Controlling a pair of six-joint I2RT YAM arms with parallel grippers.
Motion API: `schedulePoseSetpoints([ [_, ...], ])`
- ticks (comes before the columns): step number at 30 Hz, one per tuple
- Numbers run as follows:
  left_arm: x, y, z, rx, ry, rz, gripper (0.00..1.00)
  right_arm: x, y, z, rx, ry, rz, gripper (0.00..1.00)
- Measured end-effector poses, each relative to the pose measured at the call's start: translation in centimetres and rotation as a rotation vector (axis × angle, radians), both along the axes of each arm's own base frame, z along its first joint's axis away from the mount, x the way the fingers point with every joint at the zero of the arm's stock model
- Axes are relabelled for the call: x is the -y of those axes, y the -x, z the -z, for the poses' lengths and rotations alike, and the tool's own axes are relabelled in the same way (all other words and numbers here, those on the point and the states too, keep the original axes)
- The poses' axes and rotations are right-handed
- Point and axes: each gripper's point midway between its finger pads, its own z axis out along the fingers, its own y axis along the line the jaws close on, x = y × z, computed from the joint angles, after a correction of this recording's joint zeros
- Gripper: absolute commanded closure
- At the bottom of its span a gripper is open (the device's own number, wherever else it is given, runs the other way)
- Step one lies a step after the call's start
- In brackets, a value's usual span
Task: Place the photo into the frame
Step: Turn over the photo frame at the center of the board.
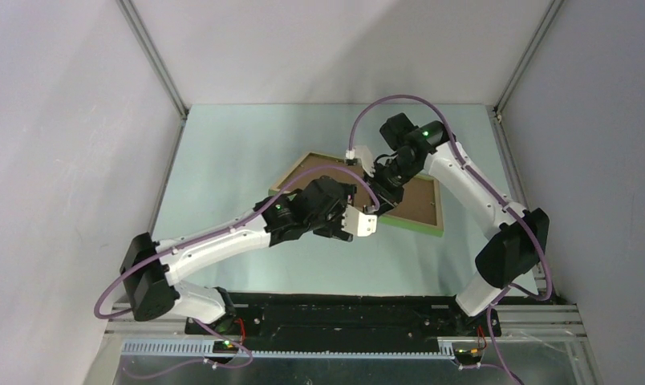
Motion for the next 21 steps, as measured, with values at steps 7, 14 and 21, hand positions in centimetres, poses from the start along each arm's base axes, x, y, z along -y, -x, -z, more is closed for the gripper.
schedulePoseSetpoints([
  [7,1.5,0.0,0.6,-0.003,-0.022,0.03,0.43,0.5,0.1,-0.1,-0.013,-0.003,0.003,1.0],
  [14,1.6,0.1,0.9,-0.01,-0.029,0.03,0.64,0.8,0.0,-0.3,-0.021,-0.007,0.015,1.0],
  [21,1.6,0.2,0.7,-0.003,-0.051,0.038,0.98,1.0,-0.2,-0.8,-0.006,-0.015,0.028,0.72],
])
